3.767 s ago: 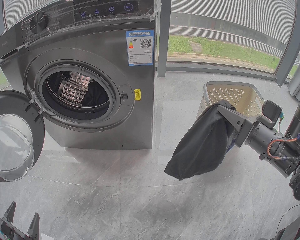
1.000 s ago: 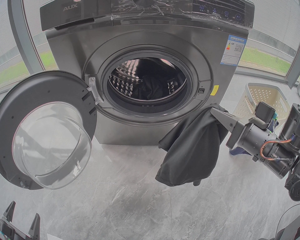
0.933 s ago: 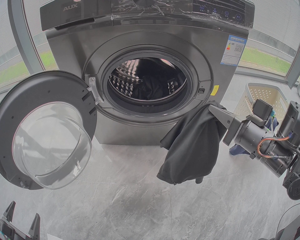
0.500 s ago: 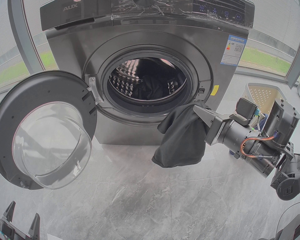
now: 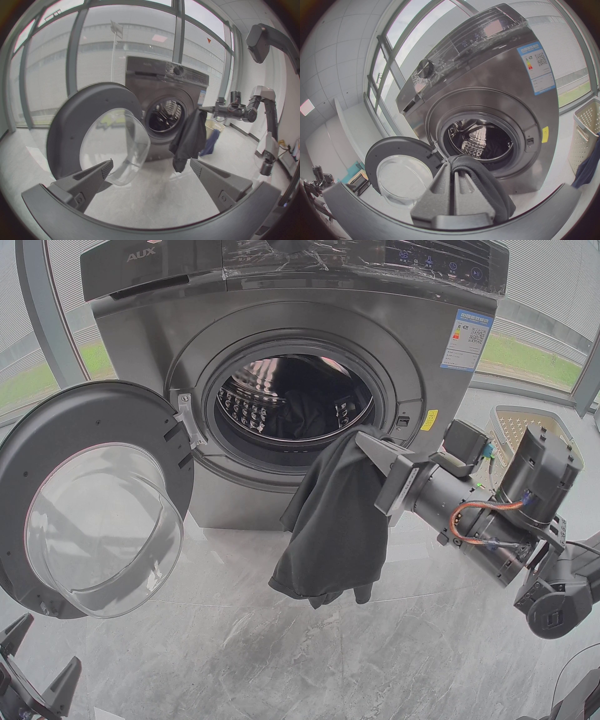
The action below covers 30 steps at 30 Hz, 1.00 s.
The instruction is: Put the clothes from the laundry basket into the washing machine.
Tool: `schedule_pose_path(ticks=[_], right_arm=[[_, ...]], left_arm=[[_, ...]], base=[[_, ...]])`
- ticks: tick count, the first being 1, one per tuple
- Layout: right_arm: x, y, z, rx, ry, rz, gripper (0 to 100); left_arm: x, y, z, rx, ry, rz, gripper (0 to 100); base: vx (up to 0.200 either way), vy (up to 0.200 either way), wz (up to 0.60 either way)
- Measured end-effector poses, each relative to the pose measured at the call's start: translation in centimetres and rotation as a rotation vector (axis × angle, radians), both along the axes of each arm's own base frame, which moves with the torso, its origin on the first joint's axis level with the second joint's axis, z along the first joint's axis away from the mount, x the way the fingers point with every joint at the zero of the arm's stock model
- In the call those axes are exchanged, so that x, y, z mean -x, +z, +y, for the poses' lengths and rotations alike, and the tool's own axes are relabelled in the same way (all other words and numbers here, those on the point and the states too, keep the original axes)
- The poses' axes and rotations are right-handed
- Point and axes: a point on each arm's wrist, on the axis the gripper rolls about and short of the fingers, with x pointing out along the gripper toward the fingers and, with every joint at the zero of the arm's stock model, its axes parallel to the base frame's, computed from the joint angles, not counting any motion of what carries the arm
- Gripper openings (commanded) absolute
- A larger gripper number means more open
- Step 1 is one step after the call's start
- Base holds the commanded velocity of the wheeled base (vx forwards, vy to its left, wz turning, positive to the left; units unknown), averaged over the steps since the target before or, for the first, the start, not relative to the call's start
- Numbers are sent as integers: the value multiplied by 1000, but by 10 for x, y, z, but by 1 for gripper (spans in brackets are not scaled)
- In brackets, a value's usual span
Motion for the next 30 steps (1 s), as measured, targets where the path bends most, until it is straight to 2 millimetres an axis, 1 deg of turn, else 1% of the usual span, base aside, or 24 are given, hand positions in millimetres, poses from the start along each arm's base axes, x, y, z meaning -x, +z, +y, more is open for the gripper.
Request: schedule_pose_path(ticks=[2,10,15,20,24,30], right_arm=[[-4,1,5,-11,1,-13,0],[-16,2,18,-34,6,-43,0],[-21,2,23,-40,12,-52,0],[-23,4,24,-44,17,-60,0],[-25,6,25,-46,18,-64,0],[-26,7,26,-41,19,-60,0]], left_arm=[[-10,7,-1,-2,-49,38,100],[-62,34,-7,-4,-222,137,100],[-99,43,-21,-11,-351,212,100],[-130,45,-37,-20,-426,268,100],[-154,44,-51,-22,-470,275,100],[-184,35,-69,-27,-509,283,100]], base=[[0,0,0],[0,0,0],[0,0,0],[0,0,0],[0,0,0],[0,0,0]])
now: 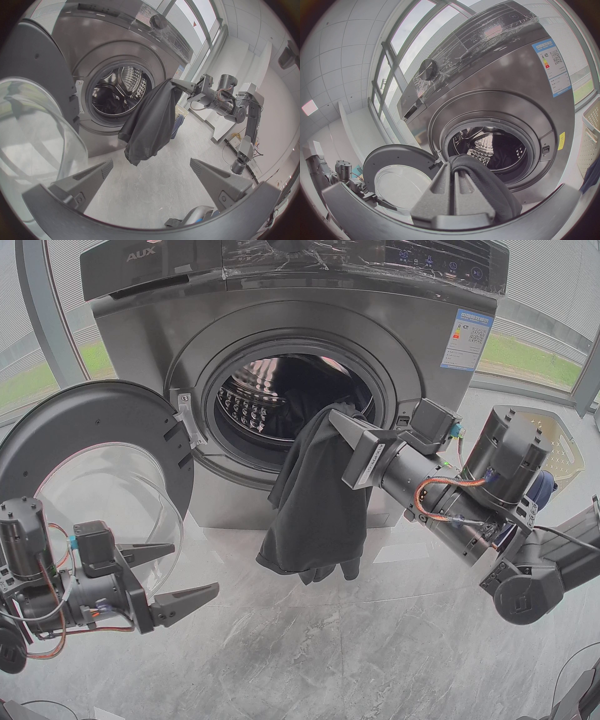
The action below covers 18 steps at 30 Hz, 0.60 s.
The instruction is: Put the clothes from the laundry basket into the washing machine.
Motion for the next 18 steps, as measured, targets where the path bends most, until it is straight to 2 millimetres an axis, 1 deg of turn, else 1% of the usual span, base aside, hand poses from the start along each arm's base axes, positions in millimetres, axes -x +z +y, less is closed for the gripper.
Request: schedule_pose_path(ticks=[5,9,12,18], right_arm=[[0,1,0,0,0,-1,0],[1,2,2,-1,7,-2,0],[1,4,3,-5,10,-7,0],[2,6,4,-10,13,-12,0]], left_arm=[[-21,-9,-13,-1,-21,16,100],[-34,-17,-25,5,-39,39,100],[-44,-22,-32,6,-33,42,100],[-71,-28,-45,30,-5,13,100]], base=[[0,0,0],[0,0,0],[0,0,0],[0,0,0]])
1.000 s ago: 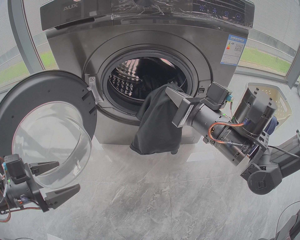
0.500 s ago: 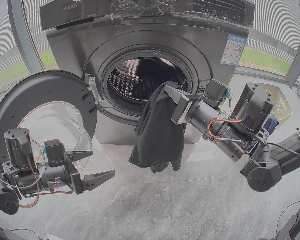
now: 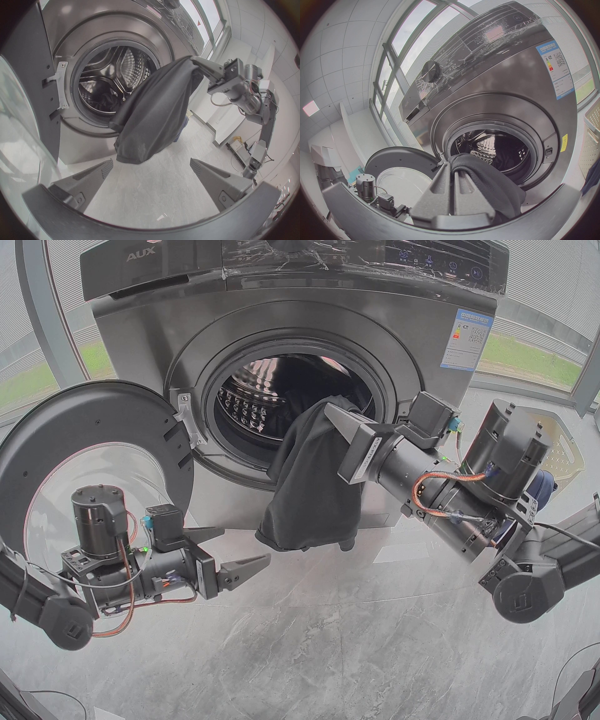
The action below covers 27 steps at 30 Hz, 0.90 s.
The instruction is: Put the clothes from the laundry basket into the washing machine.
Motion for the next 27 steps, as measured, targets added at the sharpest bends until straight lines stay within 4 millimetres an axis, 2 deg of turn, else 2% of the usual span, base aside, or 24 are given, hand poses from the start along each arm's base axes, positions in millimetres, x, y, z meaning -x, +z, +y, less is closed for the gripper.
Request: schedule_pose_path(ticks=[16,27], right_arm=[[4,4,-1,6,4,6,0],[12,11,-2,-12,20,-9,0]], left_arm=[[-54,-34,-26,26,10,-51,100],[-75,-56,-39,24,-2,-32,100]], base=[[0,0,0],[0,0,0]])
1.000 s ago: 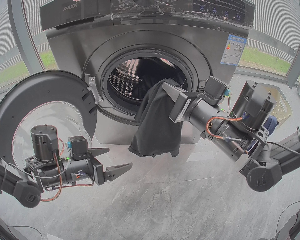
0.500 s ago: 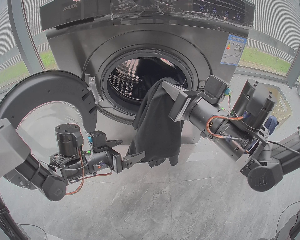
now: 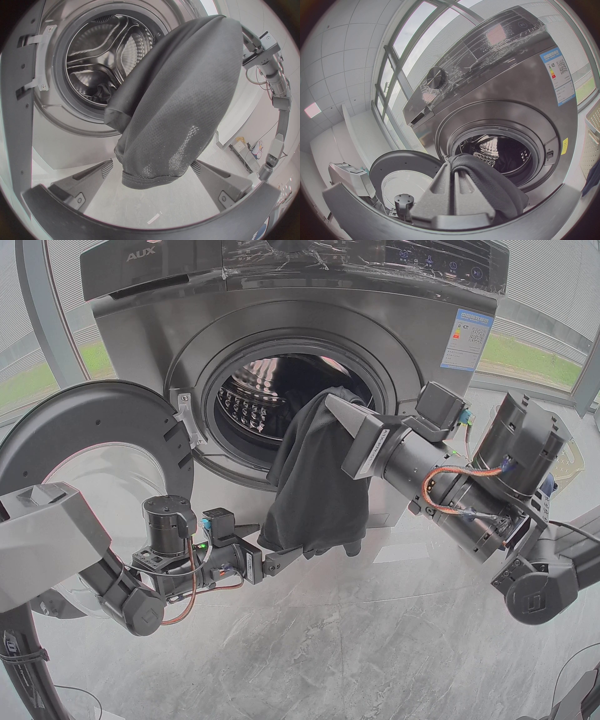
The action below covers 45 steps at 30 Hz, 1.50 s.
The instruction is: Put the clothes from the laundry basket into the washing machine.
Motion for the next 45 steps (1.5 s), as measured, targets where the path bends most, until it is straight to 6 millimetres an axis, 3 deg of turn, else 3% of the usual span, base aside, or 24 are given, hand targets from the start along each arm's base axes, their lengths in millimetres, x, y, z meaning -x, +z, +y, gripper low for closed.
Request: schedule_pose_path(ticks=[8,9,16,22,29,38,45], right_arm=[[4,1,2,-6,10,-3,0],[4,1,2,-6,10,-3,0],[4,0,1,-3,9,-1,0],[2,-5,-2,10,-1,10,0],[-6,-18,-6,39,-23,42,0],[-16,-51,-2,84,-33,90,0],[-13,-80,-2,157,-12,155,0]], left_arm=[[-12,-4,-11,22,-6,-20,100],[-13,-4,-12,27,-5,-28,0],[-15,-5,-17,51,-9,-69,0],[-2,-4,-17,65,-12,-91,0],[37,9,-6,91,-33,-115,0],[95,37,17,140,-64,-184,0],[118,57,29,197,-70,-224,0]], base=[[0,0,0],[0,0,0],[0,0,0],[0,0,0],[0,0,0],[0,0,0],[0,0,0]])
